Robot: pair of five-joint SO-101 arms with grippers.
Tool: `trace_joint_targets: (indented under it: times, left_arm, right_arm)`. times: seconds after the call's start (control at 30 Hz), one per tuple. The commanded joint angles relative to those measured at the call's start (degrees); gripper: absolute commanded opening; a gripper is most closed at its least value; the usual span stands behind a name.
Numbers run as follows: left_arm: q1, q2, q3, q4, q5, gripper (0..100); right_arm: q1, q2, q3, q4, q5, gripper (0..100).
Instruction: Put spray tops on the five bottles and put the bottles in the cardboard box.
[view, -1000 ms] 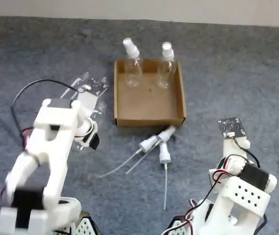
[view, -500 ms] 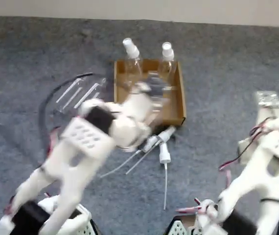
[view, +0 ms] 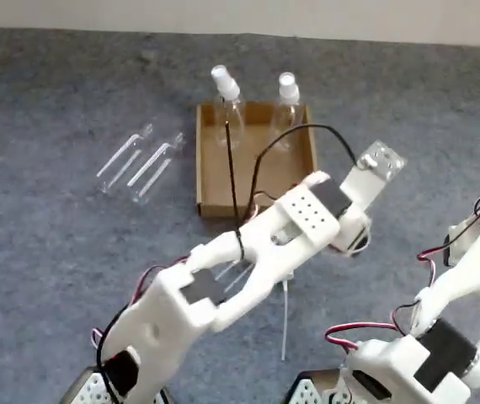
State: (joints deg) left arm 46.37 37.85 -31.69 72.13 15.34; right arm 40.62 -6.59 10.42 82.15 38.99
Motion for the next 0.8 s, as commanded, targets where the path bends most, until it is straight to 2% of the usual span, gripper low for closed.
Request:
trace_joint_targets:
  times: [0.0,0.17,0.37,0.47,0.6,0.77]
  left_arm:
    - [0.7,5.8,-17.3,0.8,4.7,18]
    - [0.7,9.1,-24.8,9.8,6.3,24]
    - [0.6,10.9,-28.2,18.5,6.1,27]
    - [-0.9,10.3,-28.5,21.4,-0.4,25]
    - [-8.7,5.1,-34.2,28.9,-6.0,20]
    - [-18.3,-7.0,-29.2,29.0,-11.1,17]
  right_arm:
    - [0.3,-0.6,-3.5,-0.8,0.2,27.5]
    - [0.2,-0.6,-3.1,-0.8,0.2,27.5]
    - [0.2,-0.6,-3.1,-0.4,0.2,27.5]
    - [0.2,-0.6,-3.1,-0.4,0.2,27.5]
    - [0.2,-0.6,-3.4,-0.4,0.2,27.5]
    - [-3.1,-0.7,-3.6,-0.3,-7.0,27.5]
